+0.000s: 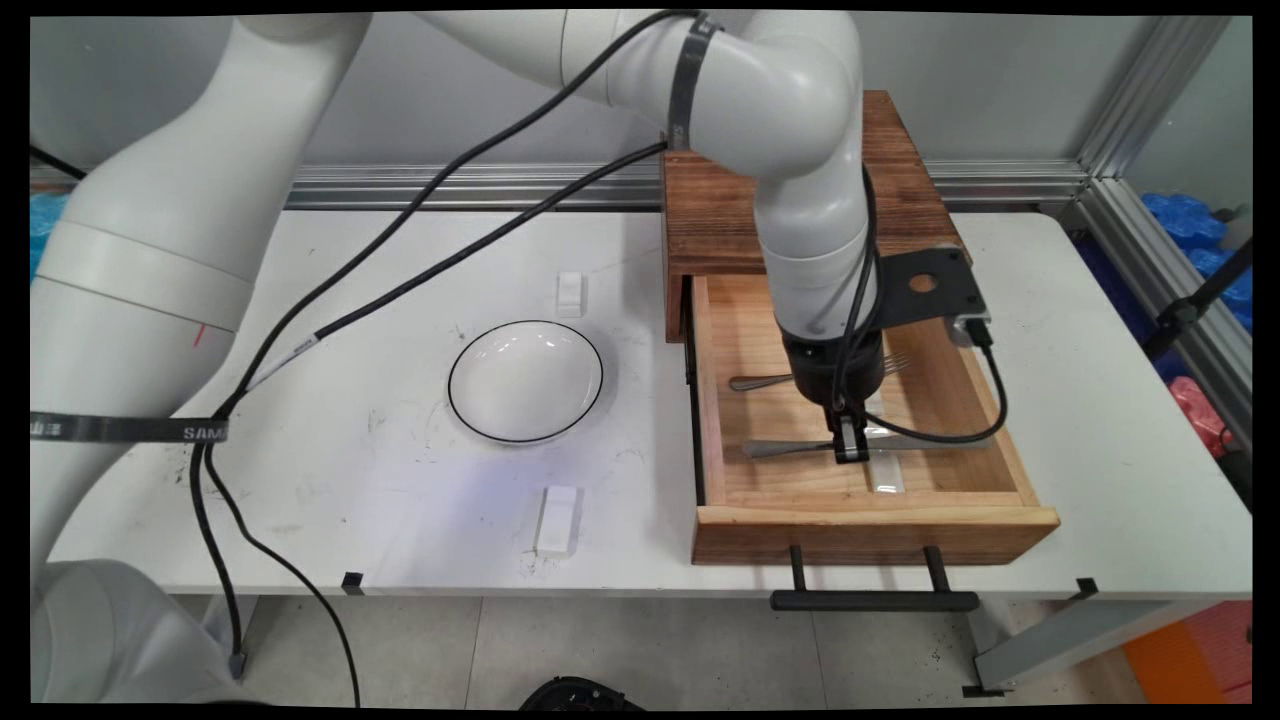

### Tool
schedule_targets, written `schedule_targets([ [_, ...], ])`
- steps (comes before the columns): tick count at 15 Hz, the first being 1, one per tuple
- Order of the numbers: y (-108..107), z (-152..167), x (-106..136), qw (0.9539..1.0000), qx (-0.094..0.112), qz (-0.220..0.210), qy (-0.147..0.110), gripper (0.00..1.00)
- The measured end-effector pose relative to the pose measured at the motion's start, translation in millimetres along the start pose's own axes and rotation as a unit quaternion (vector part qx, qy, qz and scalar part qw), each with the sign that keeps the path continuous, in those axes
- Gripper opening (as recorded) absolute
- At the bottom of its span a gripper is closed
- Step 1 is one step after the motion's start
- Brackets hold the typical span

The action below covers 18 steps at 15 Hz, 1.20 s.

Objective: Place the picked object into the drawer

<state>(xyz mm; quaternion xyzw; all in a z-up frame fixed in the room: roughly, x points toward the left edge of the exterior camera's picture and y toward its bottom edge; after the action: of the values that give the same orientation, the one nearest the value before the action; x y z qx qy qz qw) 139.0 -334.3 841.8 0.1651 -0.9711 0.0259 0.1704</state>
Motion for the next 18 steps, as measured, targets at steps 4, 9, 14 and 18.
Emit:
schedule_targets([
  [4,-1,8,-3,1.0000,0.000,0.002,-0.006,0.00],
  [9,-2,15,-7,0.9999,0.000,0.007,-0.011,0.00],
  [14,-5,19,-8,0.9999,0.003,0.010,-0.011,0.00],
  [18,-7,22,-8,0.9999,0.006,0.009,-0.010,0.00],
])
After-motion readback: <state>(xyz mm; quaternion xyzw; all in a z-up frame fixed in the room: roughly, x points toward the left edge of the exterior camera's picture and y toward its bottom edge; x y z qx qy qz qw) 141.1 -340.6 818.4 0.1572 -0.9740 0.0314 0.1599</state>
